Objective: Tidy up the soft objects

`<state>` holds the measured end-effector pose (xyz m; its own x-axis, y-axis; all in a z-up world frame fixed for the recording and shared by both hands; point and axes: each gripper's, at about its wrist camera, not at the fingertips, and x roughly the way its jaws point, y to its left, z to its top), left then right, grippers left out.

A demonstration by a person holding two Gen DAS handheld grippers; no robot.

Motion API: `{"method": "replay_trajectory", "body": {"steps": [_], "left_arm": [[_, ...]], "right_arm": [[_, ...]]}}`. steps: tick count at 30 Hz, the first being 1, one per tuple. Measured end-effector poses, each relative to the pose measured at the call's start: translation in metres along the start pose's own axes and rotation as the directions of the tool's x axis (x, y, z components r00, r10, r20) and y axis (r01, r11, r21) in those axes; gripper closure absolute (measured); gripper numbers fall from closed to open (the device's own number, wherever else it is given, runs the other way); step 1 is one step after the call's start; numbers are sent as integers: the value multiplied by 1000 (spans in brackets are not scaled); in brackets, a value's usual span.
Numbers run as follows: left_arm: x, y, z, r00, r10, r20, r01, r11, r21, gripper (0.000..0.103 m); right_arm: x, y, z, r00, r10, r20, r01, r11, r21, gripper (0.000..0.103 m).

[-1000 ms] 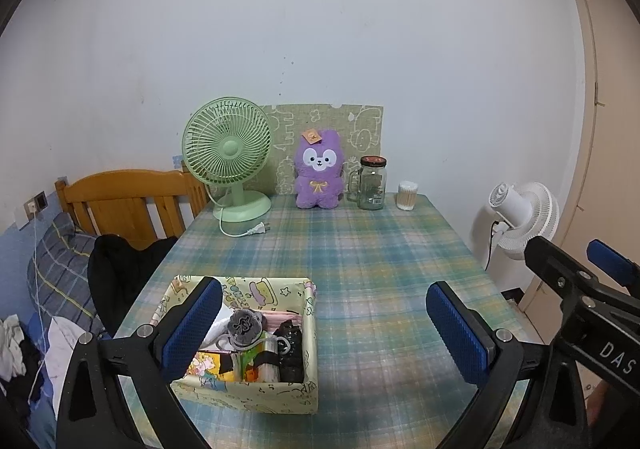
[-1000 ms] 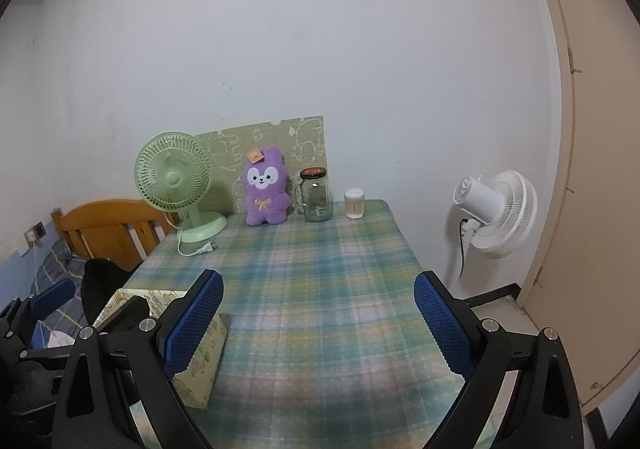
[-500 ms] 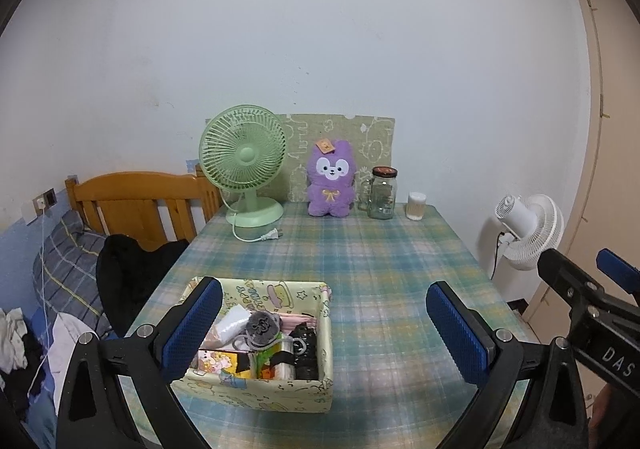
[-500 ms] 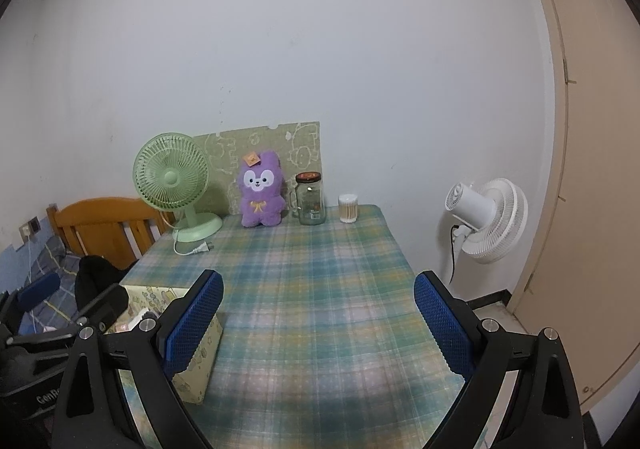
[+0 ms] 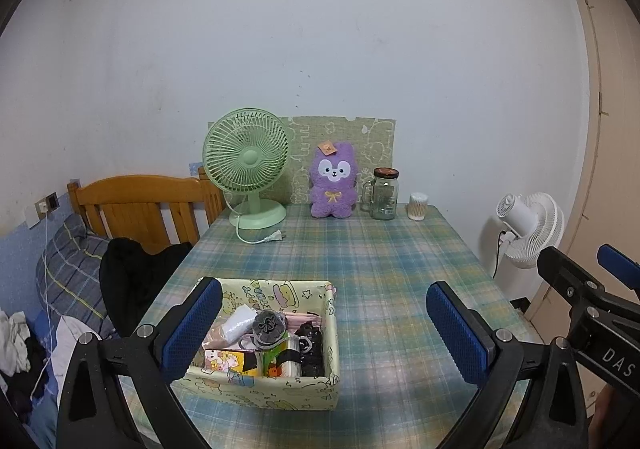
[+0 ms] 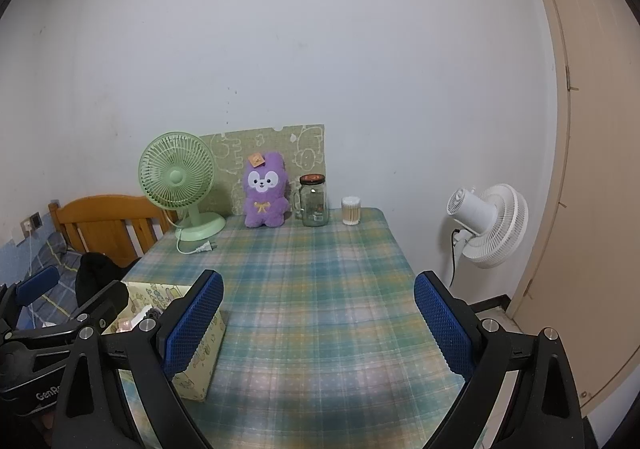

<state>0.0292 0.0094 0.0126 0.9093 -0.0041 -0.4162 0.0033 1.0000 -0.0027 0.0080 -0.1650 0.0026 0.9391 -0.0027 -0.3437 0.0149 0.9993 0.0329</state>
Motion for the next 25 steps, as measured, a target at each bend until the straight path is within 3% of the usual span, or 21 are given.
{"method": "replay_trajectory", "body": {"steps": [25], "left_arm": [[1,-1,-1,1000,4,-2,-4,1000,-1,0]], "right_arm": [[0,-1,-1,1000,0,-3,0,1000,-3,5]]}}
